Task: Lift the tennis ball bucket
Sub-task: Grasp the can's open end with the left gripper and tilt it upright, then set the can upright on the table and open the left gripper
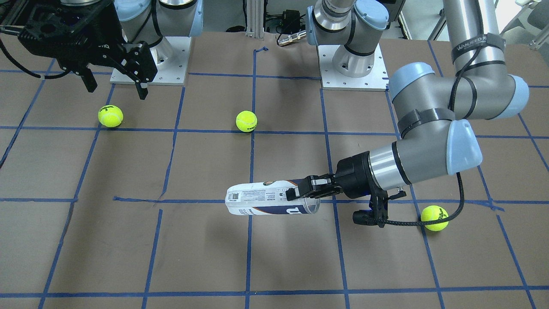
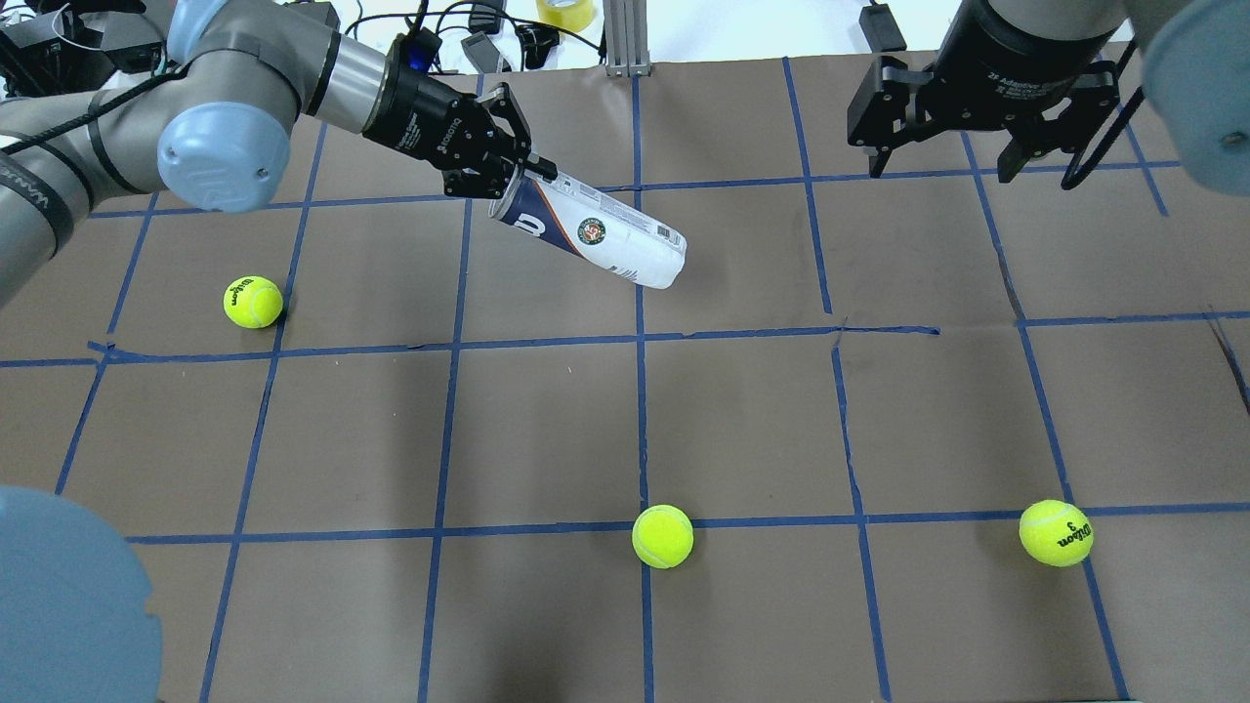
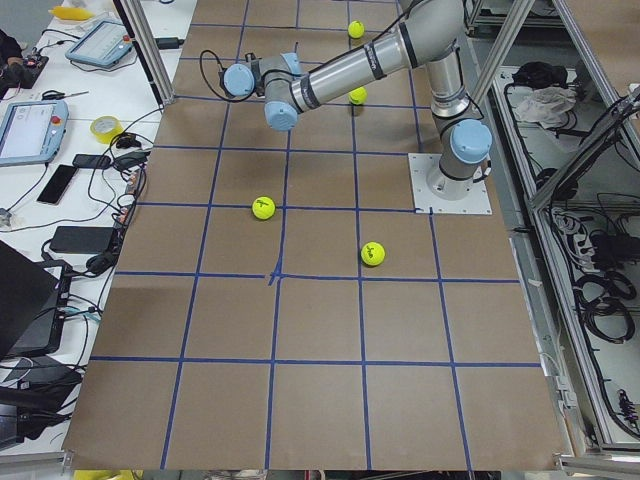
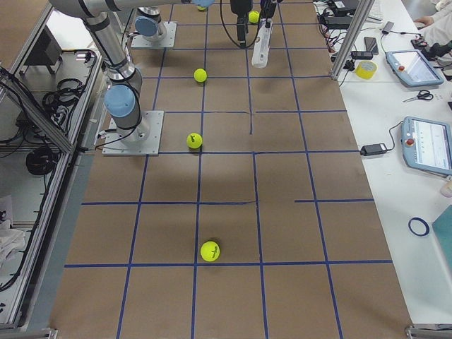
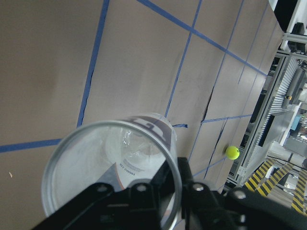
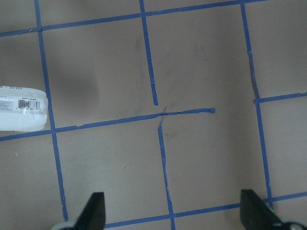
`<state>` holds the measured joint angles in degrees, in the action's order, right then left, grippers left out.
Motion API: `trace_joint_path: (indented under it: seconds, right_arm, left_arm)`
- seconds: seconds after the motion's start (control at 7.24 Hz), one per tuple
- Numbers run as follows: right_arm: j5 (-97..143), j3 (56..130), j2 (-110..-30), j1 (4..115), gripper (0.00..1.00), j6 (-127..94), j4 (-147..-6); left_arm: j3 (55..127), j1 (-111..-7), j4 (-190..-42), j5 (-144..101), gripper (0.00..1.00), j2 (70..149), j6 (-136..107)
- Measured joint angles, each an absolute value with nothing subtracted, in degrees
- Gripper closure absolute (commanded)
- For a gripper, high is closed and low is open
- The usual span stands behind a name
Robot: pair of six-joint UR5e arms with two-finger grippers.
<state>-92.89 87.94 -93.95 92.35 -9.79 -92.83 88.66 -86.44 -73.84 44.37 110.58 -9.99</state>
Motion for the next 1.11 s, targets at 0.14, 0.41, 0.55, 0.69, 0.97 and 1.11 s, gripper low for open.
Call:
trace_joint_path:
  seconds: [0.14,0.41,0.55,0.69,0.97,1.11]
  right_arm:
    - [-93.0,88.0,-94.3,92.3,0.00,-9.8,-92.8]
    - [-93.7,88.0,-94.5,92.3,0.00,-9.6,-92.9]
    - [-93.8,88.0,-94.5,92.2,0.00,-9.6,-92.9]
    - [-93.8,88.0,-94.5,92.2,0.00,-9.6,-92.7]
    - [-93.9,88.1,-94.4,92.2,0.00,-9.5,-92.6]
    - [-93.9,88.2,-94.4,92.2,0.00,-9.5,-92.6]
  left_arm:
    - [87.0,-88.1,-73.7,51.0,1.00,109.2,-11.8]
    - [82.3,-92.4,-74.4,67.1,1.00,109.0,-13.7]
    - [80.5,-94.8,-74.6,75.3,1.00,109.5,-13.2]
    - [79.6,-97.1,-74.5,83.4,1.00,110.1,-10.7]
    - [79.1,-99.5,-73.3,93.2,1.00,111.0,-3.2]
    - [79.0,-100.4,-71.3,95.3,1.00,111.9,-1.2]
